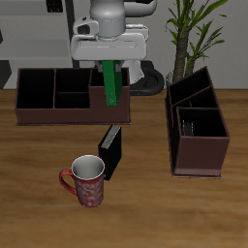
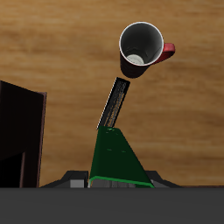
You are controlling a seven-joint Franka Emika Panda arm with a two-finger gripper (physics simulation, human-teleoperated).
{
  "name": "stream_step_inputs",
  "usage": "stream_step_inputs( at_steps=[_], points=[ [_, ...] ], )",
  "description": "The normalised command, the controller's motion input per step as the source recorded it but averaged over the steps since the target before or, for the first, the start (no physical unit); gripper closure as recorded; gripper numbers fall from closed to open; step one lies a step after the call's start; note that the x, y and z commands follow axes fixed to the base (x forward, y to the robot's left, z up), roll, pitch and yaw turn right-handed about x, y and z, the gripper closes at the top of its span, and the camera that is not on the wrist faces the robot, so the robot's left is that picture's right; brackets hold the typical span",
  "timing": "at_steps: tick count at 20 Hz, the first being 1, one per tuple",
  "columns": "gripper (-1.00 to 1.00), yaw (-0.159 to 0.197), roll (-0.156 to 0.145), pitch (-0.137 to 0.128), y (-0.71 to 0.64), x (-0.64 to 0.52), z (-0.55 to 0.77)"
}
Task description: Place the yellow book into the left desk caddy's right compartment and place the green book into the back desk caddy's front compartment and place the black book into the back desk caddy's back compartment
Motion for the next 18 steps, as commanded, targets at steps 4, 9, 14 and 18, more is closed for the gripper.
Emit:
stream_step_inputs(
  at_steps=[4,9,14,18],
  points=[
    [1.00,0.063,-0.040,-0.032,-0.32,-0.39,-0.01],
    [1.00,0.052,-0.021,-0.035,-0.10,-0.35,0.02],
    [1.00,0.112,-0.015,-0.045,-0.18,-0.49,0.06],
    [1.00,0.052,-0.040,0.004,-0.27,-0.23,0.04]
  ],
)
